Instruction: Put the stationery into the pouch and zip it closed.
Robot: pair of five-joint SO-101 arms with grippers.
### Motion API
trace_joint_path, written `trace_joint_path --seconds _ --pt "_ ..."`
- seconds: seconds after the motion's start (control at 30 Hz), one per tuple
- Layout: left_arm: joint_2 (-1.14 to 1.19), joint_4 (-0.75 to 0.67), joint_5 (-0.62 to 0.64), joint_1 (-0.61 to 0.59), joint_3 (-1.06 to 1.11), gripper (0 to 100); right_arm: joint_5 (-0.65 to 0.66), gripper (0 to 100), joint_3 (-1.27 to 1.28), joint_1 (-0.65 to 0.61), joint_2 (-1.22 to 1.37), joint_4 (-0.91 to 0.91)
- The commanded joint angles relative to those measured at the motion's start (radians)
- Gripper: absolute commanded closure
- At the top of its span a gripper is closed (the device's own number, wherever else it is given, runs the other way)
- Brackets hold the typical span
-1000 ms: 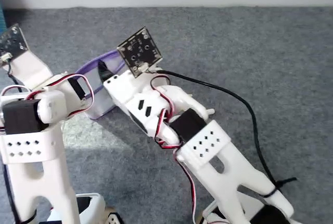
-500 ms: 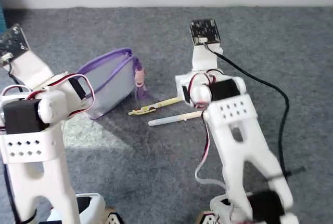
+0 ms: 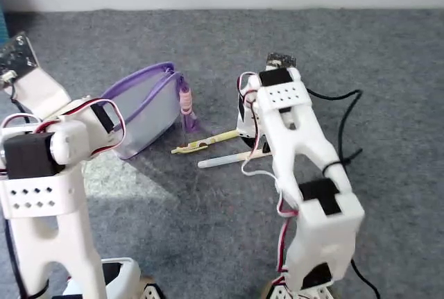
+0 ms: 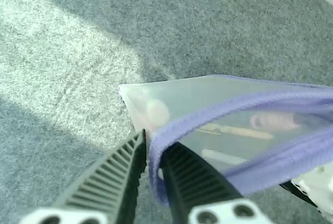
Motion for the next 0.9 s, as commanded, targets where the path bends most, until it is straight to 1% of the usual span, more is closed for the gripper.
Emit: trace_joint_path --seconds 0.0,0.2,0.37,0.43,0.53,0.6,0.73,0.87 --pt "0.020 0.028 0.011 -0.002 -0.001 99 -0.063 91.8 -0.150 0.010 0.090 0.048" --pt "0.020 0.028 0.009 -0.003 -0.001 99 -0.077 91.8 -0.262 0.062 0.239 0.039" --pt "0.020 0.028 0.009 -0.002 -0.001 99 -0.094 91.5 -0.292 0.120 0.317 0.038" --pt "0.023 0.028 0.009 -0.002 -0.001 99 -0.115 87.9 -0.292 0.134 0.337 0.038" --pt "0.028 0.028 0.009 0.000 -0.001 99 -0.118 79.8 -0.292 0.136 0.361 0.038" --pt "0.028 0.028 0.009 0.000 -0.001 99 -0.118 77.8 -0.293 0.133 0.375 0.038" --pt "0.028 0.028 0.009 0.000 -0.001 99 -0.118 80.1 -0.293 0.131 0.404 0.047" --pt "0.023 0.028 0.009 0.000 -0.001 99 -0.114 84.8 -0.293 0.131 0.412 0.076"
